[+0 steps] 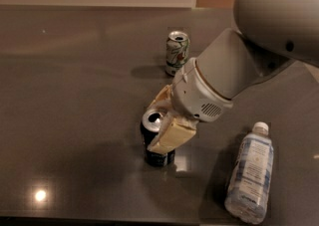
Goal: Move pepsi can near 7up can
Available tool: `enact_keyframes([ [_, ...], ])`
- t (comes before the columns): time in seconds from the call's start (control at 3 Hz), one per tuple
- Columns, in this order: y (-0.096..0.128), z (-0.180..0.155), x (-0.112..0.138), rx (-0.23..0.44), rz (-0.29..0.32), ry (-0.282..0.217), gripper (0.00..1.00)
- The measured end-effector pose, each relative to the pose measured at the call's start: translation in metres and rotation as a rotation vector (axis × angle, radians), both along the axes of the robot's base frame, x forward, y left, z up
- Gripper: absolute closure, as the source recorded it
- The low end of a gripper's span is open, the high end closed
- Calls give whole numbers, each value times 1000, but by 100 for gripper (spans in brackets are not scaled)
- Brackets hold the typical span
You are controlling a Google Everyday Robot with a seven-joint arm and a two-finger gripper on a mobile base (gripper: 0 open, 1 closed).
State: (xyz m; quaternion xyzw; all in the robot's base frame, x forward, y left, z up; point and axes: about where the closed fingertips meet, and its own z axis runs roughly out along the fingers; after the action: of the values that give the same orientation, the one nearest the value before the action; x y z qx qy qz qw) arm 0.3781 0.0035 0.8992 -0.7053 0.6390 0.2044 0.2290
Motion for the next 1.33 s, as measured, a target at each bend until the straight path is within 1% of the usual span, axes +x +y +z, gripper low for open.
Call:
enact_keyframes([
  [0.33,-24,12,44,3,-94,12,100],
  [0.67,-49,26,90,44,-197,22,100],
  [1.0,-72,36,127,77,-292,17,100],
  [1.33,-93,29,160,65,-382,24,100],
])
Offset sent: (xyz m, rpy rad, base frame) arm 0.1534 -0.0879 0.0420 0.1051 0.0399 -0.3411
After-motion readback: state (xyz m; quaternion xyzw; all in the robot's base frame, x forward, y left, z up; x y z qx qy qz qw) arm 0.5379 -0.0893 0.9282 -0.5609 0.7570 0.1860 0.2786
